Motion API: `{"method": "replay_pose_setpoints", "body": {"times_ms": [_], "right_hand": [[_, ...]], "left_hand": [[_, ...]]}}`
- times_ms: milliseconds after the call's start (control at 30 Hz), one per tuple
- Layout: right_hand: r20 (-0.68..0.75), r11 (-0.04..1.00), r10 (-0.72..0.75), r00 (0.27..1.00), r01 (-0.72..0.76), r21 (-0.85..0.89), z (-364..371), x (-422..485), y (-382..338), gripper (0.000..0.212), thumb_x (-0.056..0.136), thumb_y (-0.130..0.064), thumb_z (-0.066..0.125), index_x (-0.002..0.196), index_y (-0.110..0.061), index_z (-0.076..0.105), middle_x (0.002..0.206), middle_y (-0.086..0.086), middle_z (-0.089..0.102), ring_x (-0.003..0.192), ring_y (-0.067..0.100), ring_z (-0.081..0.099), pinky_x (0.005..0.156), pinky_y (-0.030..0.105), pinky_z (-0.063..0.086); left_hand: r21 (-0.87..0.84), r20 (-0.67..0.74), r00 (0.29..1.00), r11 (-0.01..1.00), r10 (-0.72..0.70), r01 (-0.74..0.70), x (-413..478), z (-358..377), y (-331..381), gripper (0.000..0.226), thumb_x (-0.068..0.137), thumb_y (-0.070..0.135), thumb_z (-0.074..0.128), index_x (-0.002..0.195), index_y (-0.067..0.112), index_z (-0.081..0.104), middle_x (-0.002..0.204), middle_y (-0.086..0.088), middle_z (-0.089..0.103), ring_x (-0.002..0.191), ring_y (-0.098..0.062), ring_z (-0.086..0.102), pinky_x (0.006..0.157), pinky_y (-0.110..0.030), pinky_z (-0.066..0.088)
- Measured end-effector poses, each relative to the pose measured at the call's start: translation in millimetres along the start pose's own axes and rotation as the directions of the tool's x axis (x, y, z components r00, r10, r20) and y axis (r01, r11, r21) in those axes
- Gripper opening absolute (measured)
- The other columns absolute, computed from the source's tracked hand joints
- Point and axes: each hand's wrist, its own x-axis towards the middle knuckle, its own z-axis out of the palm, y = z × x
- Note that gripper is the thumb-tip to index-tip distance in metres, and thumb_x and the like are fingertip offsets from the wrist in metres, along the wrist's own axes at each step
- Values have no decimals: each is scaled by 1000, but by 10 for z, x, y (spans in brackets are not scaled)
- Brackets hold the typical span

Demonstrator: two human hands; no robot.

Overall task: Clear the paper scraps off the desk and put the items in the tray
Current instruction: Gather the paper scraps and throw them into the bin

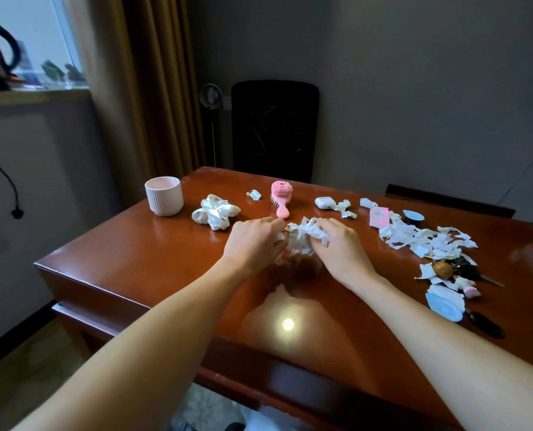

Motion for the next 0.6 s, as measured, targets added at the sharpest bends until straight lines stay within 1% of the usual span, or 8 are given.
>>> {"method": "replay_pose_setpoints", "body": {"times_ms": [133,233,333,400,433,500,567,600], "right_hand": [[-2,1000,-28,1000,28,8,15,17,-173,25,94,-27,64,115,-12,65,109,2,64,90,13,58,64,11,39],[11,998,-56,998,56,12,53,31,-336,28,93,-28,65,115,-11,65,108,3,64,89,15,57,63,13,37],[9,996,-78,997,78,33,95,47,-530,31,94,-27,65,119,-9,65,104,2,62,83,12,52,59,11,31],[14,995,-98,995,98,37,143,49,-651,29,94,-28,65,116,-9,65,103,3,63,83,11,52,59,12,31],[17,994,-105,994,104,43,171,49,-713,28,94,-29,65,115,-10,65,104,3,63,84,12,53,60,13,33],[28,991,-117,993,115,63,239,44,-841,27,94,-29,65,114,-12,65,106,3,64,87,16,57,64,18,40],[44,988,-138,989,135,75,315,32,-983,25,94,-28,65,113,-12,65,107,4,64,90,19,58,67,23,43],[50,986,-153,987,149,80,357,29,-1055,25,94,-28,65,112,-11,65,106,4,63,90,19,58,68,24,44]], "left_hand": [[-10,-31,1000,1000,-3,3,-91,-207,-119,23,97,36,52,93,16,62,86,0,67,71,-23,64,55,-30,46],[26,-43,999,1000,-17,18,-176,-333,-225,24,97,36,52,93,15,64,87,-1,69,70,-22,63,55,-29,48],[75,-72,997,996,-37,42,-284,-449,-353,24,96,36,53,95,15,66,90,-2,71,69,-22,64,52,-25,41],[107,-82,995,993,-50,59,-376,-532,-435,25,96,36,53,101,16,66,94,-2,72,72,-22,66,53,-24,36],[116,-84,995,991,-53,63,-420,-572,-478,25,96,36,53,104,17,66,96,-1,72,73,-22,67,52,-24,37],[103,-83,995,992,-63,72,-521,-662,-566,22,97,35,54,104,17,65,96,-3,73,73,-23,67,54,-26,45],[99,-68,994,990,-91,97,-631,-758,-654,21,97,35,55,102,17,64,96,-2,73,74,-22,67,62,-31,55],[106,-61,992,988,-107,113,-690,-802,-705,21,97,36,54,101,17,64,97,0,72,76,-21,67,66,-30,56]]}}
